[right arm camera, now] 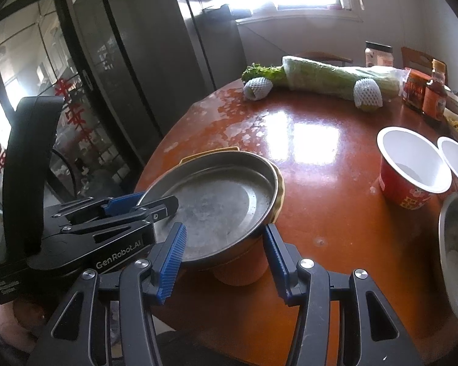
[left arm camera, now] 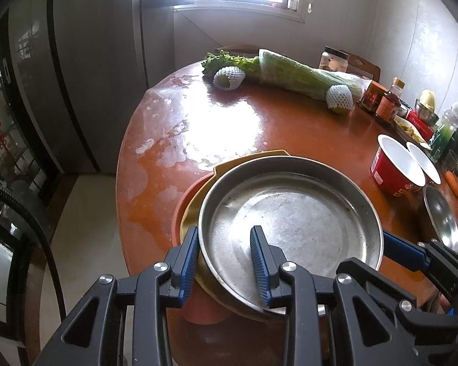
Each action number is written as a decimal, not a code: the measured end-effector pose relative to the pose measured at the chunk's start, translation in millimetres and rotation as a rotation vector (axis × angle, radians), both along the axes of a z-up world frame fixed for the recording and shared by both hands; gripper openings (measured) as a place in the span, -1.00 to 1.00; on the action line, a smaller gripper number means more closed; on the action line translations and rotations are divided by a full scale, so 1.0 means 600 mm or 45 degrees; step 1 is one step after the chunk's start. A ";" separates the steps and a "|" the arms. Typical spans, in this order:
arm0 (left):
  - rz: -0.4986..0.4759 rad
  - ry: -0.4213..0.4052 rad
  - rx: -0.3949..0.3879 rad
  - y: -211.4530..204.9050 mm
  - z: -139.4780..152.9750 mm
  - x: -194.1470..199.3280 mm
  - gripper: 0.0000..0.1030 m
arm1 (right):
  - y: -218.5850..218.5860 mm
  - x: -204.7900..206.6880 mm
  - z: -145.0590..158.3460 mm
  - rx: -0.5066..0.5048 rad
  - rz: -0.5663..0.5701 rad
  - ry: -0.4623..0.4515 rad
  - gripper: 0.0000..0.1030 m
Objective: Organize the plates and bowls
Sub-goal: 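Lower the steel plate with the left gripper onto the yellow shell plate, then open the left gripper and withdraw it from the steel plate rim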
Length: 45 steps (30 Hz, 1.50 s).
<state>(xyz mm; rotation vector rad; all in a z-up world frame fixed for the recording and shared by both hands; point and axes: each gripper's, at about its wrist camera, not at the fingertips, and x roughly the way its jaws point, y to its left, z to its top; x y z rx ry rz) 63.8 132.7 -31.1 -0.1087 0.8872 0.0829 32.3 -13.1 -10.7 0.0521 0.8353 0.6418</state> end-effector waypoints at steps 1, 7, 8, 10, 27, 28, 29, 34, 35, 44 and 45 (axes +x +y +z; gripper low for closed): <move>0.003 -0.003 0.001 0.000 0.000 0.001 -0.35 | 0.000 0.001 -0.001 0.002 -0.001 0.002 0.06; 0.012 -0.017 0.000 0.003 0.001 -0.001 -0.35 | 0.006 0.006 -0.004 -0.019 0.001 -0.018 0.06; 0.012 -0.018 0.000 0.004 0.002 -0.001 -0.35 | 0.007 0.008 -0.005 -0.025 0.003 -0.017 0.06; 0.015 -0.022 0.004 0.005 0.003 -0.002 -0.35 | 0.007 0.011 -0.006 -0.028 0.004 -0.016 0.06; 0.032 -0.032 -0.078 0.012 0.005 0.002 -0.16 | 0.006 0.021 -0.019 -0.018 0.018 0.004 0.06; 0.034 -0.032 -0.080 0.011 0.005 0.001 -0.15 | 0.005 0.022 -0.019 -0.017 0.020 0.003 0.09; 0.033 -0.031 -0.082 0.010 0.005 0.002 -0.13 | 0.003 0.023 -0.019 -0.016 0.017 0.002 0.11; 0.037 -0.033 -0.100 0.013 0.007 0.002 -0.12 | -0.001 0.024 -0.021 -0.003 0.019 0.008 0.17; 0.038 -0.034 -0.100 0.012 0.007 0.001 -0.11 | -0.003 0.024 -0.021 0.003 0.017 0.010 0.19; 0.041 -0.057 -0.102 0.010 0.018 -0.006 0.01 | -0.018 0.029 -0.021 0.034 -0.008 0.028 0.23; 0.041 -0.058 -0.103 0.010 0.020 -0.006 0.01 | -0.019 0.029 -0.021 0.032 -0.008 0.026 0.23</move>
